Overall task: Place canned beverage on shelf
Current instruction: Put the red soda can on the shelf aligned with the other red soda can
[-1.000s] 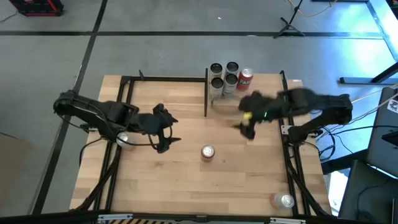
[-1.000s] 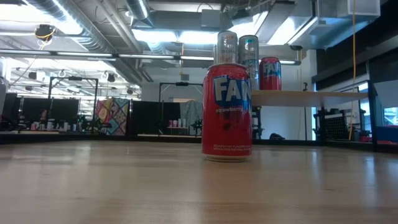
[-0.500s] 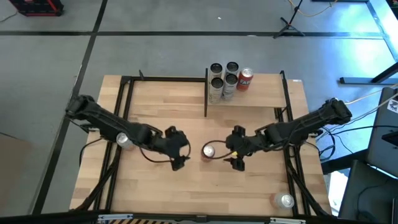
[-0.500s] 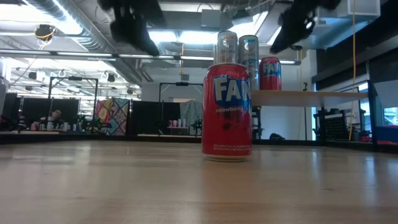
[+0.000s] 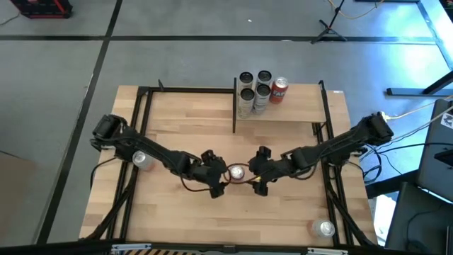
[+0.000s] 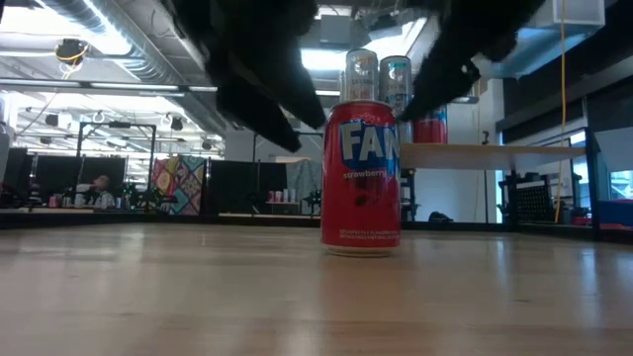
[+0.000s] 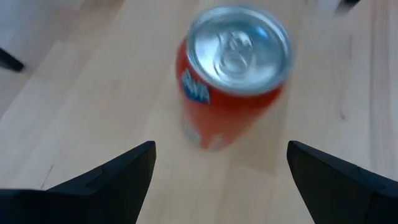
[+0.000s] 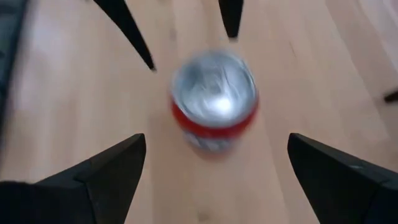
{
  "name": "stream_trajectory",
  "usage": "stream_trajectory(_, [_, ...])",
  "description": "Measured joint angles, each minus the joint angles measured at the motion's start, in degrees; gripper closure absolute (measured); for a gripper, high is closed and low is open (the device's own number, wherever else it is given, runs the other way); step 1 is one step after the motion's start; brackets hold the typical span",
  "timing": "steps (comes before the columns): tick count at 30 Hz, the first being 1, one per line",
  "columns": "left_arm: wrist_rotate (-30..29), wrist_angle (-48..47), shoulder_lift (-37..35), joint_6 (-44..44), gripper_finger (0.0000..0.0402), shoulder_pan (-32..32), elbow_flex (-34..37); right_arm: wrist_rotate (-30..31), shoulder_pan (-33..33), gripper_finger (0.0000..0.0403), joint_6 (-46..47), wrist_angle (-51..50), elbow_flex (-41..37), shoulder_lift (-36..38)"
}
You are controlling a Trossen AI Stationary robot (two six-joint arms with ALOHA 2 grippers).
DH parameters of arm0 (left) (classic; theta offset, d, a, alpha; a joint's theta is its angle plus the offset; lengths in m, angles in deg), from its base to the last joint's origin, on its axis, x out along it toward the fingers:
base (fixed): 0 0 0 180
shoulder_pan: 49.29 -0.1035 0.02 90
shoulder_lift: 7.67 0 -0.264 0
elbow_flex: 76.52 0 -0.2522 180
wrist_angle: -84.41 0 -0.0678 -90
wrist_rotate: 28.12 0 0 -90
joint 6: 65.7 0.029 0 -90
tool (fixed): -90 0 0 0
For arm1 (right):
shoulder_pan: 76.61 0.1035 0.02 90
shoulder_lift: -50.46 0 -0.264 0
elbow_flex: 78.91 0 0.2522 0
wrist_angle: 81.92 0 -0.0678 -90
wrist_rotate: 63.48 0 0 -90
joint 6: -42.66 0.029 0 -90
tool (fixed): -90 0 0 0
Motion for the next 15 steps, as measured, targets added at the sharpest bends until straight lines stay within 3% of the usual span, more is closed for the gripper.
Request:
stream_trajectory(7, [-2.19,0.82,1.44,-0.27,0.005,-1.06,0.0,3.47,-2.17,0.0024,0.28,-2.07,-0.04,-5.2])
stream_trajectory(15, [-3.39,0.2,1.31,-0.11,0.005,-2.07,-0.02,-0.22,-3.92,0.0024,-0.26,2.24,-0.04,-6.37])
